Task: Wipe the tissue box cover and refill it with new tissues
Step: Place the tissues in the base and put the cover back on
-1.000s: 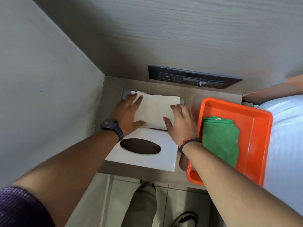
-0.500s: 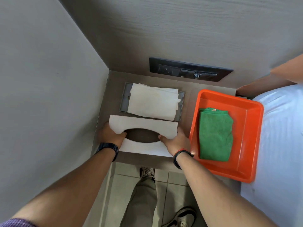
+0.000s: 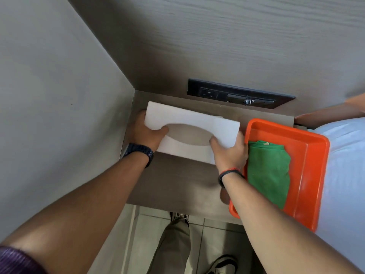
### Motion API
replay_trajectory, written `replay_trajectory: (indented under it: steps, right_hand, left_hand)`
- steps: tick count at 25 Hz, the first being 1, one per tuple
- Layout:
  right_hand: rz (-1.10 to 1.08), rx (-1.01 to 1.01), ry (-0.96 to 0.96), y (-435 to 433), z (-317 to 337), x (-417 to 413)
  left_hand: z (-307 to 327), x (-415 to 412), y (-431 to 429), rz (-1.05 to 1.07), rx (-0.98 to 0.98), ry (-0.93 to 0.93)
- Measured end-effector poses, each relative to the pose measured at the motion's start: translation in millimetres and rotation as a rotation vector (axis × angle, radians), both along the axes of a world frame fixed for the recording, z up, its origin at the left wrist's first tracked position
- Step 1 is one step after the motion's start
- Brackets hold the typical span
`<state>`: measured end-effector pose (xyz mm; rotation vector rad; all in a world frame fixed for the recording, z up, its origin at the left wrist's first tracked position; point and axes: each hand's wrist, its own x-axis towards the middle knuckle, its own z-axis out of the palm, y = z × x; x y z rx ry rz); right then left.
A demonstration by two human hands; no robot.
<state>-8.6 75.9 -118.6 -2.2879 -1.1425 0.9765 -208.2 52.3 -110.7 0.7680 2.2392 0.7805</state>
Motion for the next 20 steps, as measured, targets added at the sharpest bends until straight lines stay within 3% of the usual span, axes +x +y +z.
replay_trajectory:
  steps: [5,20]
  right_hand:
    - [0.011,-0.024,0.048,19,-18,-5]
    - [0.026,0.01,0.033,30,-26,-3]
  left_hand:
    - [-24,-13,17,-0.002,-0.1,-0.063]
    - [-39,-19,22,-0.018,-0.074,-0.114]
